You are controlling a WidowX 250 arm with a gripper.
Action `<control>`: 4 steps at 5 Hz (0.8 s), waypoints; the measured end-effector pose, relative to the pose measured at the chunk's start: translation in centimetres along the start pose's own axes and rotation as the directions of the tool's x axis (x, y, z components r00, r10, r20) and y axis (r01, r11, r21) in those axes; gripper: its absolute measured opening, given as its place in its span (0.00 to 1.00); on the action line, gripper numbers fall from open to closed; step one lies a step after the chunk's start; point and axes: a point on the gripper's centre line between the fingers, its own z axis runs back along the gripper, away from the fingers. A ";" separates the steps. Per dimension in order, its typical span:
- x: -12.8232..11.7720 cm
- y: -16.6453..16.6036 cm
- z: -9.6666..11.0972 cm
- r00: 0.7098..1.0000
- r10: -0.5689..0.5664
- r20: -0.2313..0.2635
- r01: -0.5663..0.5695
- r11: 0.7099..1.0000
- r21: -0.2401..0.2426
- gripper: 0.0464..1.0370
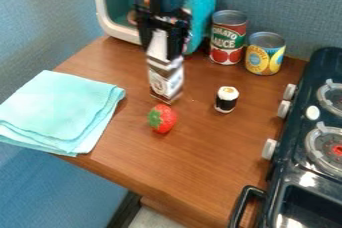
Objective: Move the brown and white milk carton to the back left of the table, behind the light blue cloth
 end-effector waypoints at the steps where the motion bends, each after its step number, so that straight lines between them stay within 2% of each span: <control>1: -1.4 3.8 0.5 0.999 0.042 -0.016 -0.042 0.999 0.008 0.78; 2: -1.4 6.3 2.1 0.998 0.064 0.023 -0.064 0.998 0.025 0.78; 3: -1.5 9.9 2.1 0.994 0.108 0.023 -0.108 0.994 0.028 0.78; 4: -0.9 12.2 2.1 0.992 0.125 0.027 -0.127 0.991 0.053 0.78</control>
